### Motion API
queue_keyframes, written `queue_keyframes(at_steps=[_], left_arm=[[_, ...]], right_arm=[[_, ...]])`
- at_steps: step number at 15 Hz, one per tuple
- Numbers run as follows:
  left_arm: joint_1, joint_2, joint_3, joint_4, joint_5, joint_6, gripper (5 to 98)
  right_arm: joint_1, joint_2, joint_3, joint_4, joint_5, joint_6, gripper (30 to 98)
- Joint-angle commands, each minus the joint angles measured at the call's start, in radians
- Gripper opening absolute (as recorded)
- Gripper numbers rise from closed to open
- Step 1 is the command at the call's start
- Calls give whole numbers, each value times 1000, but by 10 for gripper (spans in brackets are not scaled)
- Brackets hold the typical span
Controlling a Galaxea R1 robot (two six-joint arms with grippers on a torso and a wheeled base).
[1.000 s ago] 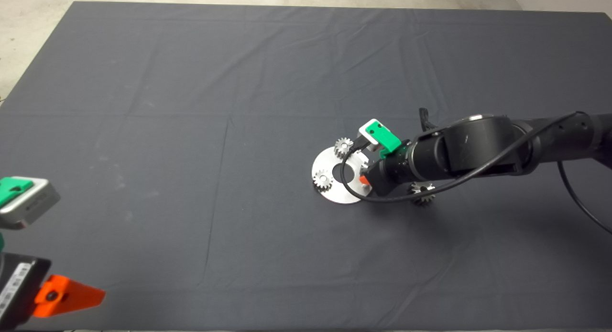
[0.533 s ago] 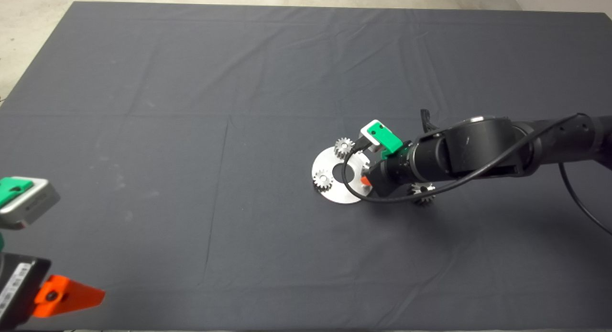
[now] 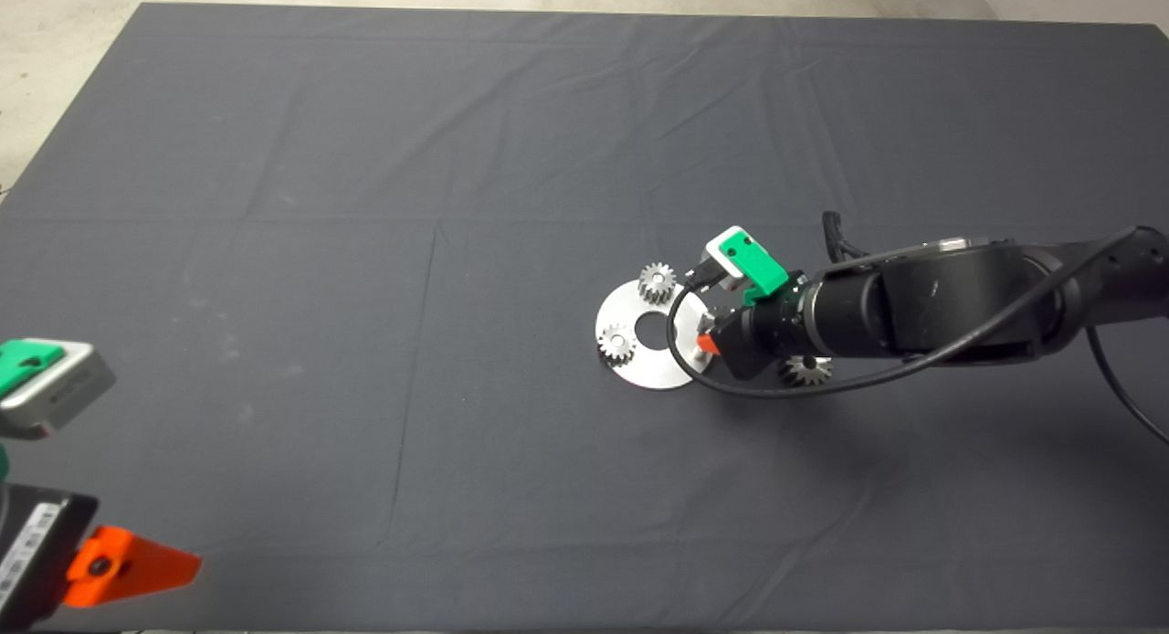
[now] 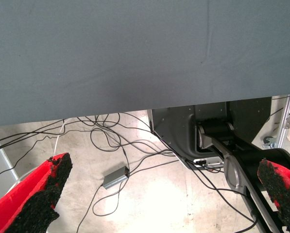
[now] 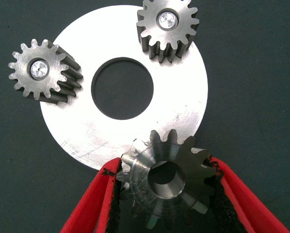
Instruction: Remove an incorrectly installed larger gear and replace it with the correct smaller gear
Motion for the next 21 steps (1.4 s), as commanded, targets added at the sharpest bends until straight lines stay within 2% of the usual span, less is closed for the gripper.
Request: queue_keyframes(at_steps=[1,3,7,10,16,21], left_arm=[[5,1,10,-11,31,3,983],[5,2,11,-11,31,4,983],[7,1,12,-11,31,4,983],[7,1,12,-11,31,4,983],[14,1,12,-11,31,4,983],[14,2,11,-11,31,4,983]], right_arm=[[1,5,8,-69,4,8,416],[-8,8,8,-74,4,13,416],[-49,12,6,-158,4,16,416],[-49,17,5,-158,-18,36,416],[-51,18,6,-158,-39,51,416],[-54,18,2,-158,-39,65,416]])
